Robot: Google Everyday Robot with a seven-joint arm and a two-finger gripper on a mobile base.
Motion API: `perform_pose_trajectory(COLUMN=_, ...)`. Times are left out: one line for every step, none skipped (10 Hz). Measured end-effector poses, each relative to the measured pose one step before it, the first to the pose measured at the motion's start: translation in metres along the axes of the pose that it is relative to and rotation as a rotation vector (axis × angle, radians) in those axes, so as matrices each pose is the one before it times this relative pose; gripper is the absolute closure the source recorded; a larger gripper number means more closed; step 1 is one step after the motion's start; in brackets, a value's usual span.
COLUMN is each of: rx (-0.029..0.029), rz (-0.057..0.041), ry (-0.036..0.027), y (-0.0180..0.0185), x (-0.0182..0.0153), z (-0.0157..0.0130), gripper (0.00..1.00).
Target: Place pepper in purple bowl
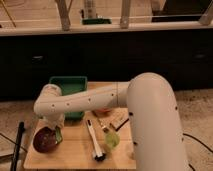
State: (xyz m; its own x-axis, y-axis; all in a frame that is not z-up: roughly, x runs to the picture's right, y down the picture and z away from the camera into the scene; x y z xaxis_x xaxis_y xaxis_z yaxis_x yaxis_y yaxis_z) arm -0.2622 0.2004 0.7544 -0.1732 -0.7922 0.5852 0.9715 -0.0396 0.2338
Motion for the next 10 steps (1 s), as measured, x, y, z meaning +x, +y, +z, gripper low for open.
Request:
perform_pose_trajectory(rx=-0.00076, rz=-0.01044, ry=-0.00395, y=-0.00486, x=-0.00183, z=-0.00065, gripper=1.00)
perform_pose_trajectory(rx=-0.00064, rz=-0.00957, ry=-0.00724, y=-0.00358, x=-0.00122, z=0.00021, gripper=1.00)
perform_pose_trajectory(rx=-0.00109, rz=-0.00616, ry=-0.00779, y=-0.00198, x=-0.00085, z=0.00065, gripper=1.00)
perform_pose_trajectory(rx=0.00251, rz=-0.00989, ry=-0.00950, y=-0.00383, x=-0.00085, z=0.00134, gripper=1.00)
perform_pose_trajectory(rx=0.00475, rz=-0.01120, ry=-0.00952, y=-0.00501, x=-0.00093, z=0.00131, gripper=1.00)
perform_pose_trajectory(rx=0.00684, rz=-0.00870, ry=-0.01155, y=-0.00406, x=-0.00049, z=0.00168, gripper=1.00)
perform_pose_trajectory(rx=0.00076, rz=-0.00418, ry=-0.01346, y=-0.00092, x=-0.00002, z=0.00114, gripper=1.00)
perform_pose_trajectory(rx=0.00216, rz=-0.00858, ry=-0.01711, y=-0.00428, x=-0.00078, z=0.00211, gripper=1.00)
perform_pose_trajectory(rx=0.00322, rz=-0.00922, ry=-0.00949, y=-0.00473, x=-0.00065, z=0.00092, gripper=1.00)
perform_pose_trajectory(rx=-0.00247, rz=-0.01307, ry=-0.01319, y=-0.00356, x=-0.00125, z=0.00148, gripper=1.00)
